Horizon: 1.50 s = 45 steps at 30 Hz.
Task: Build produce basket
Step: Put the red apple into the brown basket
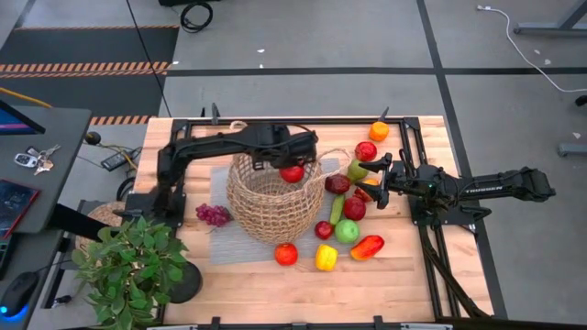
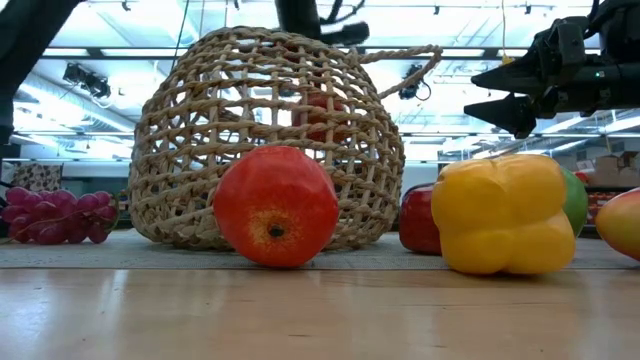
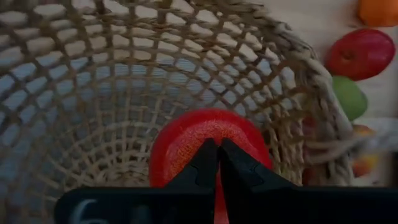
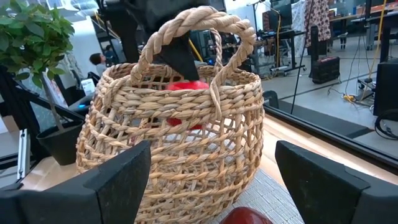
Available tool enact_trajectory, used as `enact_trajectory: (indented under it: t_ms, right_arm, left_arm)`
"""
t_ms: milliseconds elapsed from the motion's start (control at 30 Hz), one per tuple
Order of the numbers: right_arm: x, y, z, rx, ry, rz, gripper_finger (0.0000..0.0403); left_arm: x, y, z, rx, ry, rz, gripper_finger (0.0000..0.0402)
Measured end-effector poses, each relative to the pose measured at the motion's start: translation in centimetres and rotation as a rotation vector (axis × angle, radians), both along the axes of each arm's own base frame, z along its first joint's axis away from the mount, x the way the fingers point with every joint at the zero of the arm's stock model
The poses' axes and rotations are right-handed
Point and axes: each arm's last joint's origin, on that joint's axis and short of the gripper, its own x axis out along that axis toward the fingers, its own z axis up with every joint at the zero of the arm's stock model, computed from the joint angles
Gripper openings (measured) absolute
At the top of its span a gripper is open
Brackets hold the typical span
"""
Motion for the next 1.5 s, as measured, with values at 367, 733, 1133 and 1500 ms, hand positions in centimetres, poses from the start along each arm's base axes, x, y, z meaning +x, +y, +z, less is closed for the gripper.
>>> enact_trajectory:
  t_ms: [367, 733, 1133, 1500]
  right_arm:
    - [0.0, 0.0, 0.0, 0.000, -0.001, 0.000, 0.0348]
    - [0.0, 0.0, 0.0, 0.000, -0.001, 0.000, 0.0348]
    - [0.0, 0.0, 0.0, 0.000, -0.003, 0.000, 0.0348]
    - [0.0, 0.0, 0.0, 0.000, -0.003, 0.000, 0.0348]
  left_arm:
    - [1.8, 0.9, -4.3, -0.120, 0.129, -0.083, 0.0011]
    - [2.1, 0.5, -6.4, -0.237, 0.230, -0.157, 0.0012]
    - [2.0, 0.5, -6.4, -0.225, 0.240, -0.160, 0.0052]
    - [1.9, 0.7, -4.9, -0.192, 0.236, -0.248, 0.0110]
